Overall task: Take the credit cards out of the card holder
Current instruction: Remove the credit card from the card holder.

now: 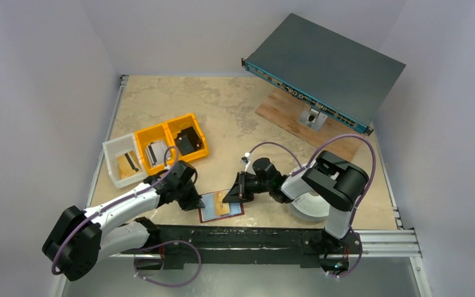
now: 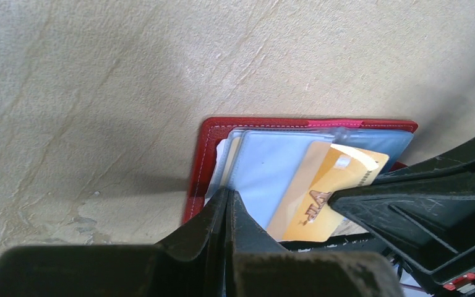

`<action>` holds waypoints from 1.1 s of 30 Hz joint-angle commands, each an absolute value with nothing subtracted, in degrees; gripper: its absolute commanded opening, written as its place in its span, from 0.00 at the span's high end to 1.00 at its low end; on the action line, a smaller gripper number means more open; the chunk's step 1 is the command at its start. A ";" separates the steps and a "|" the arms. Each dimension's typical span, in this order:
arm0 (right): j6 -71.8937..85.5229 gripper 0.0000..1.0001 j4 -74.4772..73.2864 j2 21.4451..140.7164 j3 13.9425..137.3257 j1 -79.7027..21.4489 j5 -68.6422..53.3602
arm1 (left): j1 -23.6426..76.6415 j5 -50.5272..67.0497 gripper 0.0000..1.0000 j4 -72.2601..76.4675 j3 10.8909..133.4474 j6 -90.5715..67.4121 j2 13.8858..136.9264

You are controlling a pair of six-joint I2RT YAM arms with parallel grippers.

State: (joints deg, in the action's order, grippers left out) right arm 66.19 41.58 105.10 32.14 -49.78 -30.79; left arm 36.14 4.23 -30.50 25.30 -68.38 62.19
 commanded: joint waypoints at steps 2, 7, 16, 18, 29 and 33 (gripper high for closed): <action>62.97 1.00 36.77 101.30 29.16 -47.33 -28.44 | 36.39 -1.84 1.00 -35.94 23.02 -68.20 64.50; 61.75 1.00 33.52 97.73 28.80 -46.83 -27.63 | 36.39 -1.92 1.00 -36.08 23.26 -68.07 64.27; 59.00 1.00 25.11 89.62 30.59 -46.41 -25.46 | 36.40 -2.98 1.00 -38.31 25.89 -66.62 61.90; 58.45 1.00 23.58 88.20 31.20 -46.41 -25.17 | 36.39 -2.94 1.00 -38.72 26.84 -66.09 61.35; 56.16 1.00 16.81 82.88 34.31 -46.38 -23.69 | 36.41 -1.78 1.00 -41.20 33.99 -61.76 58.16; 55.73 1.00 15.47 81.73 35.06 -46.29 -23.47 | 36.45 -0.29 1.00 -41.46 36.53 -60.24 56.22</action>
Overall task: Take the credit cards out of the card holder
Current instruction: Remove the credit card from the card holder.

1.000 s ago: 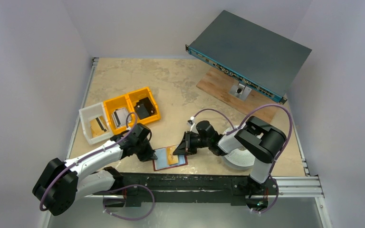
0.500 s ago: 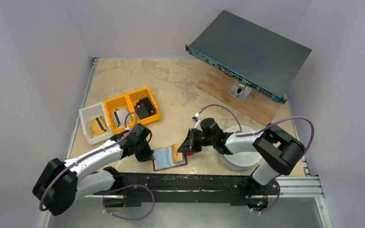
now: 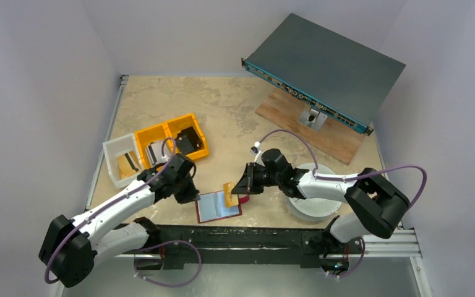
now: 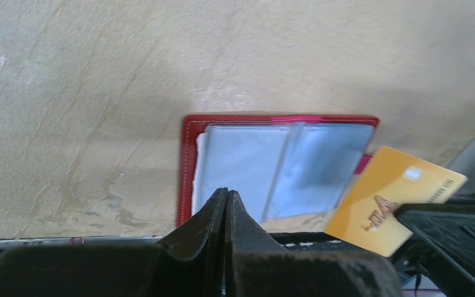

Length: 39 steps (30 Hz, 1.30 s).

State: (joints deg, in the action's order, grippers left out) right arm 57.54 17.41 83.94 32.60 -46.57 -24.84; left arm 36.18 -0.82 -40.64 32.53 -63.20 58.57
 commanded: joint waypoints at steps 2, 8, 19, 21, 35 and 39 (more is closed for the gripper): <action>55.64 1.00 14.94 80.97 35.48 -46.37 -23.47 | 36.45 -0.26 0.91 -41.73 37.73 -59.69 55.11; 55.77 1.00 15.17 80.15 37.37 -46.34 -25.65 | 36.43 6.12 0.58 -38.53 37.77 -57.86 50.73; 65.38 1.00 30.35 82.70 39.66 -45.18 -39.78 | 32.64 18.85 0.44 -23.82 31.35 -58.60 38.44; 68.33 1.00 34.95 83.52 39.41 -45.18 -41.84 | 32.26 21.09 0.44 -22.20 30.80 -58.62 38.25; 73.12 1.00 42.98 85.33 38.85 -45.18 -44.17 | 30.59 28.47 0.71 -10.95 26.43 -63.59 38.09; 71.36 1.00 40.49 85.19 39.10 -45.13 -43.16 | 30.60 28.98 0.99 -10.49 26.16 -64.04 38.32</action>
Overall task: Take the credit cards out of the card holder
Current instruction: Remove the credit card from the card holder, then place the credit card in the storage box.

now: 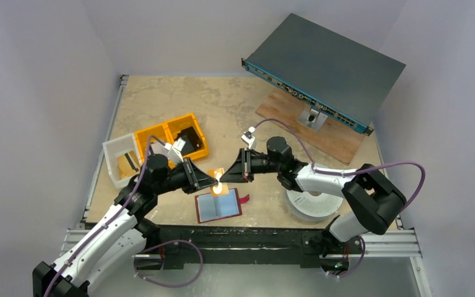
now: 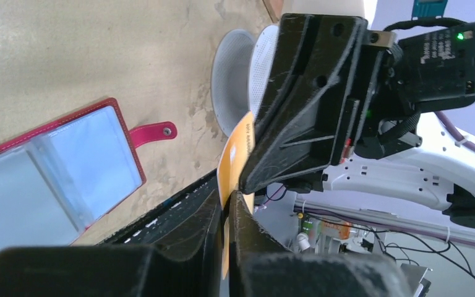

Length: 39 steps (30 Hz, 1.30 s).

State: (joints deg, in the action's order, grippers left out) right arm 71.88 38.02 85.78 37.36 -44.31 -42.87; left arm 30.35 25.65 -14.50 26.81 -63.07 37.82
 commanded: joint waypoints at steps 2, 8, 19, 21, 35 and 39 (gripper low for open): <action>70.11 0.91 38.57 84.96 39.47 -45.17 -42.42 | 30.59 28.64 1.00 -11.42 26.30 -64.07 38.17; 63.47 0.38 27.30 82.92 41.43 -45.14 -38.94 | 30.51 21.77 1.00 -22.67 29.73 -61.53 36.45; 49.62 0.01 3.36 75.06 45.60 -45.13 -24.80 | 24.73 -11.39 1.00 -61.58 50.29 -51.04 46.46; 48.32 0.01 1.93 74.16 45.55 -45.18 -23.85 | 23.07 -18.04 1.00 -65.13 53.52 -49.00 49.69; 42.85 0.01 -3.13 73.20 44.85 -45.18 -23.06 | 3.64 -41.56 1.00 -67.23 69.08 -37.60 74.61; 42.60 0.01 -3.52 73.41 44.31 -45.18 -23.57 | 1.52 -43.81 1.00 -66.40 73.83 -35.72 81.60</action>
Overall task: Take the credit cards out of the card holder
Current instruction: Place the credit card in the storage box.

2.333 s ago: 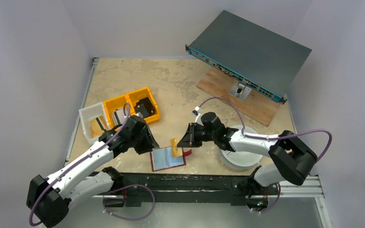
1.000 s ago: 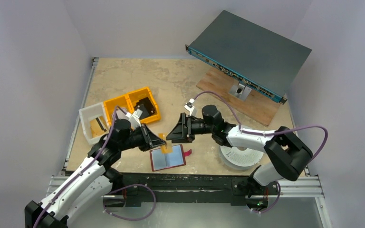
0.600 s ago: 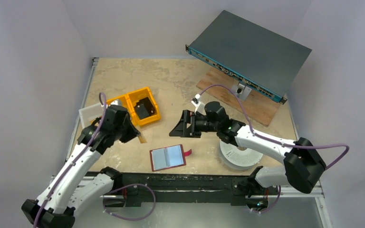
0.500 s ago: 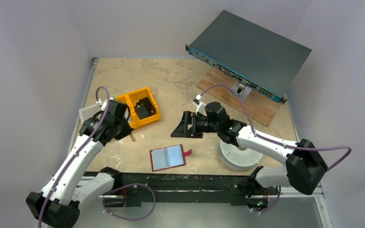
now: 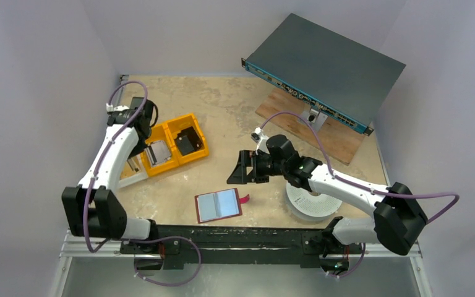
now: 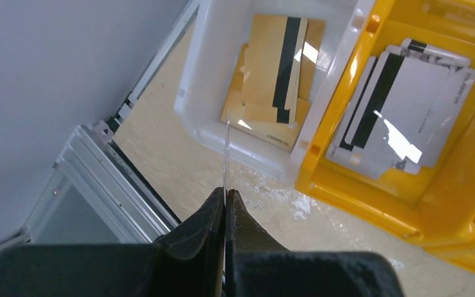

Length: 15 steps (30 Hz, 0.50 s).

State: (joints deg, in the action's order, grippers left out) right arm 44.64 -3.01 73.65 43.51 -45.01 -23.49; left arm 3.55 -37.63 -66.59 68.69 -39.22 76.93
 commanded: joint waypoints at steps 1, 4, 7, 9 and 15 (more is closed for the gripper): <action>42.44 0.01 -3.76 73.34 44.30 -45.18 -23.68 | 0.89 -43.94 1.00 -66.36 74.82 -35.36 83.30; 41.87 0.01 -4.74 72.81 44.08 -45.18 -23.79 | 0.01 -45.31 1.00 -65.86 76.98 -34.26 88.79; 41.68 0.01 -5.57 71.87 43.79 -45.18 -23.84 | -2.50 -45.01 1.00 -65.16 78.89 -32.74 93.54; 41.50 0.01 -6.20 71.27 43.64 -45.18 -23.50 | -2.97 -44.35 1.00 -63.82 79.42 -31.74 95.66; 41.59 0.01 -6.68 70.49 42.86 -45.13 -23.21 | -6.43 -41.25 1.00 -62.77 79.41 -31.11 100.59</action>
